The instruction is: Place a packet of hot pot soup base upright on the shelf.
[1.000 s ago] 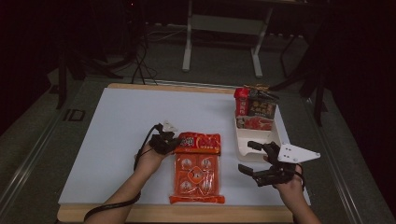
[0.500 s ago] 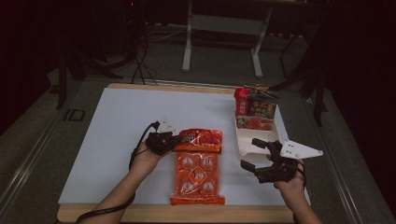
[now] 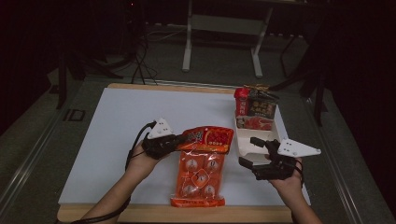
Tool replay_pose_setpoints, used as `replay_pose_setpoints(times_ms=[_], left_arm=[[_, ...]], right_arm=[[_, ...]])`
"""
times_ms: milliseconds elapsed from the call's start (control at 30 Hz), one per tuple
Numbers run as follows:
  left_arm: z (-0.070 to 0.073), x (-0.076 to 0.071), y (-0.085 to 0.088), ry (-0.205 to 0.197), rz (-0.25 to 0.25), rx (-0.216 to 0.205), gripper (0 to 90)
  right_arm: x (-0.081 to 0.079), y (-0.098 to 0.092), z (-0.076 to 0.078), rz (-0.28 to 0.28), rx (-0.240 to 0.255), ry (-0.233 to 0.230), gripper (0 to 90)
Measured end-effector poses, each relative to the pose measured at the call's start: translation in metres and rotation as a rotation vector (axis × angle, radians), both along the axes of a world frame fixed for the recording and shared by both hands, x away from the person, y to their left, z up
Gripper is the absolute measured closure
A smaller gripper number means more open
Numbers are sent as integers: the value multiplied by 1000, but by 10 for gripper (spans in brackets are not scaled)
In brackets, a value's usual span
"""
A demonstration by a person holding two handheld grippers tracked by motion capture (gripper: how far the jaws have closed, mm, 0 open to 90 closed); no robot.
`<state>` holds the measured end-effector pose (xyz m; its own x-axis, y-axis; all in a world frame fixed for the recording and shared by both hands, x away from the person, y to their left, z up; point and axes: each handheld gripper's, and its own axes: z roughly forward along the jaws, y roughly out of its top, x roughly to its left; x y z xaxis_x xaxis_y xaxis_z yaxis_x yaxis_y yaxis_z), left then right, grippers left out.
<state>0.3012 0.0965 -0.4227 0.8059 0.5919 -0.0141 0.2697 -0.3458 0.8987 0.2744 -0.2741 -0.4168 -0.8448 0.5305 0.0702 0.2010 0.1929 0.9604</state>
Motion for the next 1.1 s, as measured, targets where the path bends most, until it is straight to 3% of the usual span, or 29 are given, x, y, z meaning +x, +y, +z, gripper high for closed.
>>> replay_pose_setpoints(times_ms=[233, 433, 567, 667, 767, 867, 967, 1100], left_arm=[[13, -13, -4, -43, -65, -40, 900], [19, -21, -5, -87, -129, -77, 900], [18, -23, -4, -76, -144, -113, 900], [18, -23, -4, -72, -140, -125, 900], [17, -24, -4, -75, -142, -133, 900], [17, -24, -3, -65, -152, -145, 900], [17, -25, -1, -56, -148, -146, 900], [19, -27, 1, -58, -159, -157, 900]], right_arm=[[6, 0, -4, -17, -9, 15, 152], [15, 3, -11, 0, -12, 61, 151], [21, 6, -17, 15, -13, 96, 170], [22, 10, -21, 54, -12, 117, 309], [19, 14, -22, 113, -12, 112, 585], [15, 18, -20, 153, -36, 107, 705], [16, 18, -19, 192, -27, 129, 868], [11, 18, -12, 237, -37, 145, 900]])
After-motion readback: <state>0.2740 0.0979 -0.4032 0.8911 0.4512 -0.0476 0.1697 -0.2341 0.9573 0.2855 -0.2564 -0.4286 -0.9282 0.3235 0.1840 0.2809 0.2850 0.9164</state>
